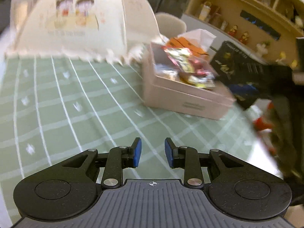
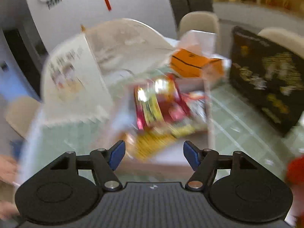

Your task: Organize snacks

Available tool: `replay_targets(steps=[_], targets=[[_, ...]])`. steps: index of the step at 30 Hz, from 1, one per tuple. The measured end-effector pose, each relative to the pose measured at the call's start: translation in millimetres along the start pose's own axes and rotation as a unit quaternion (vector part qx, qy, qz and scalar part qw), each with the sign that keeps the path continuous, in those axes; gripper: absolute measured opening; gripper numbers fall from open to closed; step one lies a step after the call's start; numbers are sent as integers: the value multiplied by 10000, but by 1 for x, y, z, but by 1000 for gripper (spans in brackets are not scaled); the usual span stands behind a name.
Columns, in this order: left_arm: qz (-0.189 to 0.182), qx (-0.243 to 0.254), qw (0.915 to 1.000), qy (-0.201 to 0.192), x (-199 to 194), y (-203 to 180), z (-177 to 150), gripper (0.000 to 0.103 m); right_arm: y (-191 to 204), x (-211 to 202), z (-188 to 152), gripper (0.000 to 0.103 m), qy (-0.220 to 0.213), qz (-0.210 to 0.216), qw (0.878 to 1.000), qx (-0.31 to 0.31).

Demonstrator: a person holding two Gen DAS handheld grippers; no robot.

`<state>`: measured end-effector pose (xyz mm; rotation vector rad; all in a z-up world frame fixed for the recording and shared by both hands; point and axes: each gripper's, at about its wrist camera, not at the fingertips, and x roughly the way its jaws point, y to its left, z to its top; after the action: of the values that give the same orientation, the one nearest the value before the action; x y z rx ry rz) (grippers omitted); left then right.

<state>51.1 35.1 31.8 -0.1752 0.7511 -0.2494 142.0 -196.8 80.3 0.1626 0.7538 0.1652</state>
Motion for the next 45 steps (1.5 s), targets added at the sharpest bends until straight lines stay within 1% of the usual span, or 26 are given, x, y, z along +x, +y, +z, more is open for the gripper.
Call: replay_targets(steps=[1, 2, 3, 6, 8, 9, 10, 13, 14, 15, 17, 19, 25, 28, 45], targets=[[245, 222, 9994, -96, 6, -2, -4, 31, 4, -2, -15, 69, -70, -194, 9997, -137], [388, 332, 9986, -126, 9, -2, -4, 31, 7, -2, -33, 69, -109, -318, 9992, -213], [519, 422, 9977, -139, 14, -3, -7, 31, 10, -2, -47, 69, -88, -335, 9991, -231], [556, 562, 9968, -99, 22, -6, -16, 31, 22, 2, -81, 69, 199, -215, 9990, -342], [609, 748, 9951, -217, 23, -9, -25, 32, 32, 6, -99, 70, 415, -202, 9976, -512], [644, 848, 9940, -263, 23, -12, -28, 33, 35, 8, -105, 71, 409, -245, 9971, -600], [667, 923, 9931, -296, 23, -14, -30, 33, 40, 7, -110, 71, 288, -358, 9963, -726], [700, 1018, 9913, -455, 25, -17, -35, 35, 45, 13, -116, 85, 189, -523, 9957, -742], [708, 1033, 9909, -484, 28, -17, -35, 33, 46, 15, -118, 94, 118, -629, 9956, -685], [730, 1031, 9908, -489, 29, -17, -33, 34, 45, 16, -120, 99, 42, -766, 9951, -617], [670, 1005, 9915, -488, 33, -16, -29, 34, 39, 17, -121, 103, 5, -902, 9952, -370], [635, 969, 9921, -490, 35, -14, -28, 35, 39, 17, -121, 103, 1, -938, 9949, -361], [651, 980, 9919, -489, 36, -14, -27, 35, 37, 14, -131, 103, -364, -927, 9942, -407], [722, 1072, 9904, -484, 37, -17, -28, 35, 36, 14, -131, 103, -365, -931, 9942, -388], [717, 1108, 9901, -485, 36, -18, -30, 35, 36, 15, -130, 103, -365, -936, 9942, -384]])
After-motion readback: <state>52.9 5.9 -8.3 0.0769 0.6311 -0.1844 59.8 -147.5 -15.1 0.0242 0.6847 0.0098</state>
